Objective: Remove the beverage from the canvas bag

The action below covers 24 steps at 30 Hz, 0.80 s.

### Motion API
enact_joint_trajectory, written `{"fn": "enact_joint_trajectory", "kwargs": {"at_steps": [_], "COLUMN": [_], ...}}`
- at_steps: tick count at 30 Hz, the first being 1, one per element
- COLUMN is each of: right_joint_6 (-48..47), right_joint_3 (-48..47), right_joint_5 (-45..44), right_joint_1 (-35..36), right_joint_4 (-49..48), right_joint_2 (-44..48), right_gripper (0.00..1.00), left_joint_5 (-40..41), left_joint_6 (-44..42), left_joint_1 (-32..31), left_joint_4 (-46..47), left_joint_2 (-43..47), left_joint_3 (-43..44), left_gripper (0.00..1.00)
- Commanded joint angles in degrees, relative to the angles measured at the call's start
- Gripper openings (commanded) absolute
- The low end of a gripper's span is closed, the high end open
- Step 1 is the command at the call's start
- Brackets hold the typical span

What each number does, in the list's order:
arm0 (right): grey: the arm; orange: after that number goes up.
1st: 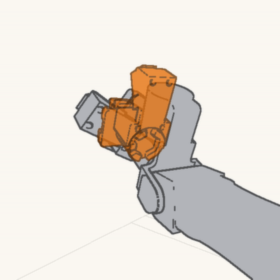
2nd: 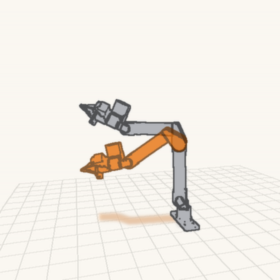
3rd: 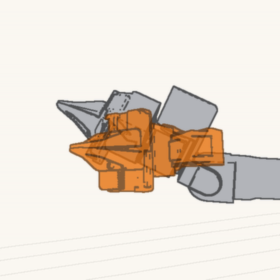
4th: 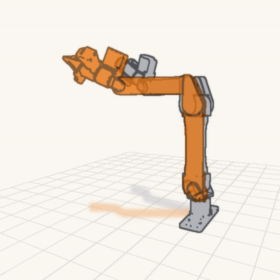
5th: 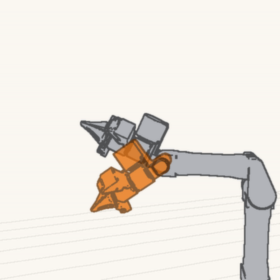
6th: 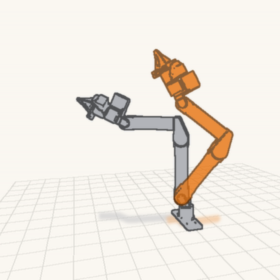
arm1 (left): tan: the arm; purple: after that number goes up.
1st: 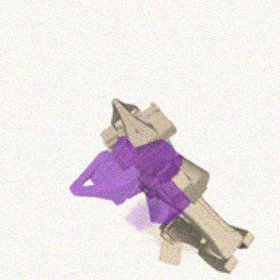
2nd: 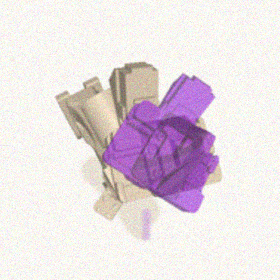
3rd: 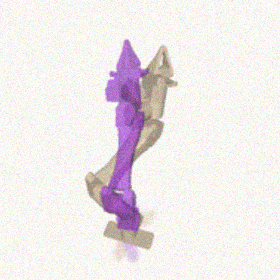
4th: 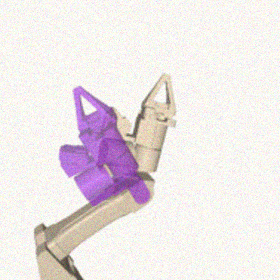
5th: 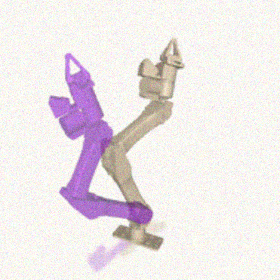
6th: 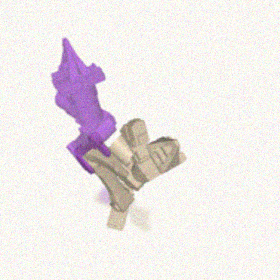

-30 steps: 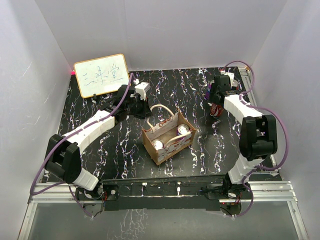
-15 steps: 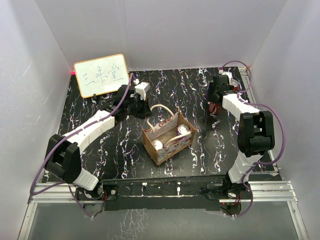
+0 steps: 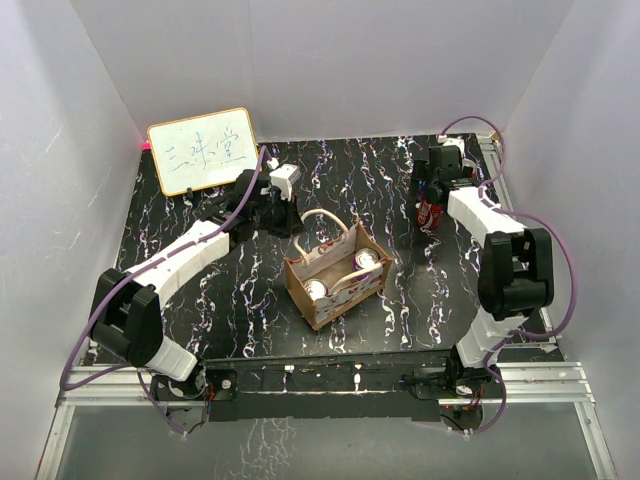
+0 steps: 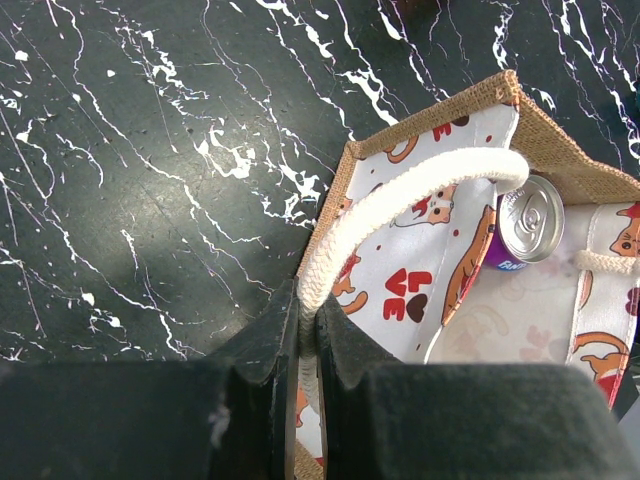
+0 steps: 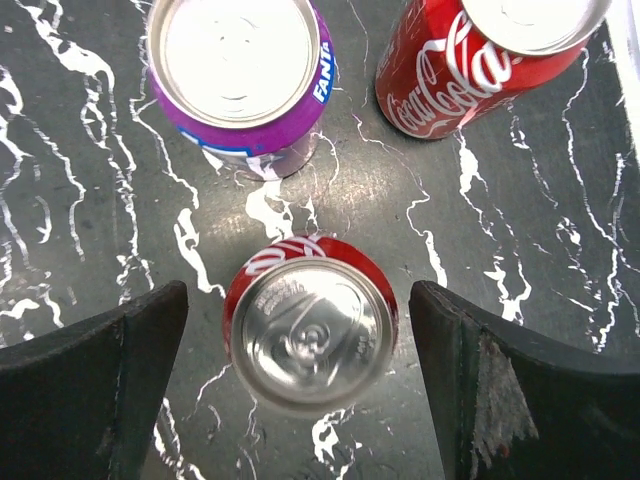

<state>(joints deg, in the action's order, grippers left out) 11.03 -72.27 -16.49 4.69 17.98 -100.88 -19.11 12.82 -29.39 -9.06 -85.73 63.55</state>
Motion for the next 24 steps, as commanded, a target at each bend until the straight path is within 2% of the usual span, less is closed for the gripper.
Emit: {"fn": "enact_joint_trajectory", "kwargs": {"at_steps": [1, 7, 11, 14, 20, 24], "right_joint_6": [-0.2, 1.7, 2.4, 2.4, 1.7, 1.8], "right_joint_3": [-1.1, 5.5, 10.4, 10.2, 8.0, 4.7], "right_joint_5": [1.3, 11.5, 23.5, 29.5, 27.4, 22.8], "right_joint_1": [-0.4, -0.3, 0.1, 1.9, 16.6, 27.6], "right_joint_4": [-0.4, 2.1, 2.0, 4.9, 8.7, 12.1], "right_joint_2": [8.8, 19.8, 27.6, 30.7, 34.9, 32.7], "right_gripper": [0.98, 0.98, 0.97, 0.95, 0.93, 0.84], "left_joint_5": [-2.2, -1.7, -1.3, -0.8, -0.6, -1.4], "left_joint_6": [0.5, 0.4, 0.4, 0.2, 0.3, 0.1], "left_joint_1": [-0.3, -0.3, -0.3, -0.3, -0.4, -0.3], "left_joint_4": [-0.5, -1.0, -0.2, -1.0, -0.4, -1.3], "left_joint_2": [0.7, 0.5, 1.3, 0.5, 0.6, -0.1], "left_joint_3": [1.3, 1.7, 0.9, 1.5, 1.0, 1.7], "left_gripper": [0.00, 0.00, 0.00, 0.00, 0.00, 0.00]}}
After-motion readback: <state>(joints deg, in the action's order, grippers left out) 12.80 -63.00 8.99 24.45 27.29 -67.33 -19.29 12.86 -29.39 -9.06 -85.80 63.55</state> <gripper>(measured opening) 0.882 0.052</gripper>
